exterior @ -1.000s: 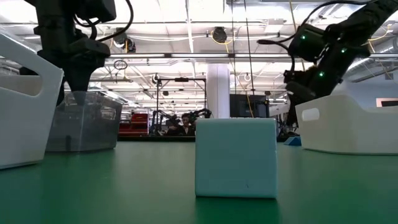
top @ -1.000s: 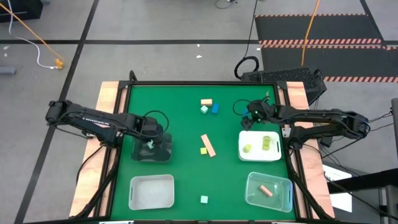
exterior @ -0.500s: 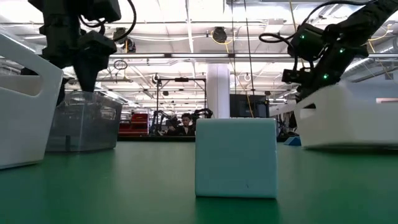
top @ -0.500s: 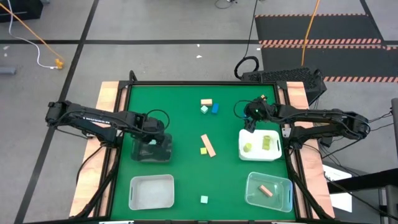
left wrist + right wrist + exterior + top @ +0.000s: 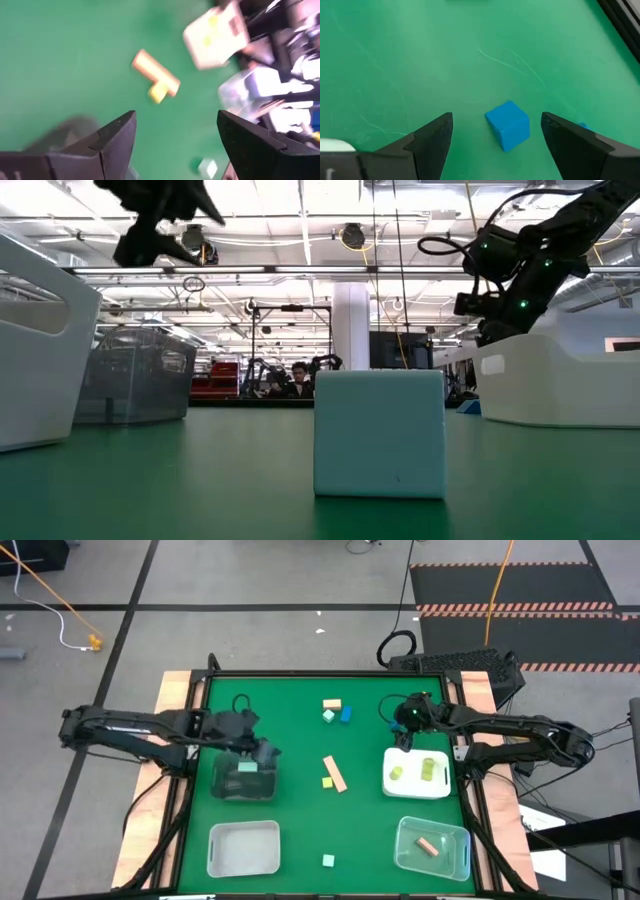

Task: Sort & place blocks by color
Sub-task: Put the right blue block into the gray bin

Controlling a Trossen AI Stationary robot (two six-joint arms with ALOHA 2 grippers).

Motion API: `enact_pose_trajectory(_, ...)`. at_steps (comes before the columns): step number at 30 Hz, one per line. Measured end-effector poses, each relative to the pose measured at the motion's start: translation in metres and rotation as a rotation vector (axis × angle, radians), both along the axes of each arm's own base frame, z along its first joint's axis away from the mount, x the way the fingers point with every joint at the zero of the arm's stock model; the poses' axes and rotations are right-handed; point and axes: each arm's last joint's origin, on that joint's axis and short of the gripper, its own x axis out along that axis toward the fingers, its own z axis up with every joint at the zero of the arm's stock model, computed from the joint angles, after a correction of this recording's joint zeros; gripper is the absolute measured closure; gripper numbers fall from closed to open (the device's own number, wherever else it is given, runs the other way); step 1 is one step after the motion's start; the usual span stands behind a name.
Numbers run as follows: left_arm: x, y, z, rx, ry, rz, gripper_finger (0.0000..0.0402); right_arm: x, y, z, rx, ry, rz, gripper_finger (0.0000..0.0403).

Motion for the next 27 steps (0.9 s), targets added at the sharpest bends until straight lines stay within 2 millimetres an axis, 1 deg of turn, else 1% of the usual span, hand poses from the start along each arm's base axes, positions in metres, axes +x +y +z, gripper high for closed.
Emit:
enact_pose_trajectory(6,-0.017,0.014,0.027,0.096,-0.190,0.042,0.0123,-0.004,-0.008,0.000,-0.022,0.013,-0.007,0.0110)
enact_pose_trajectory(12,-0.033,0.024,0.044,0.154,-0.308,0.094,0.0124,-0.006,-0.013,-0.006,0.098,-0.026,-0.048,0.0110)
enact_pose_trajectory(16,-0.041,0.027,0.048,0.174,-0.334,0.104,0.0125,-0.005,-0.013,-0.007,0.121,-0.035,-0.074,0.0110)
enact_pose_trajectory(22,-0.046,0.033,0.052,0.225,-0.357,0.126,0.0122,-0.006,-0.016,-0.006,0.108,-0.038,-0.080,0.0110)
enact_pose_trajectory(24,-0.047,0.035,0.053,0.233,-0.362,0.139,0.0125,-0.006,-0.018,-0.006,0.133,-0.071,-0.144,0.0110)
enact_pose_trajectory(27,-0.049,0.039,0.054,0.241,-0.365,0.163,0.0128,-0.005,-0.022,-0.002,0.189,-0.177,-0.291,0.0110)
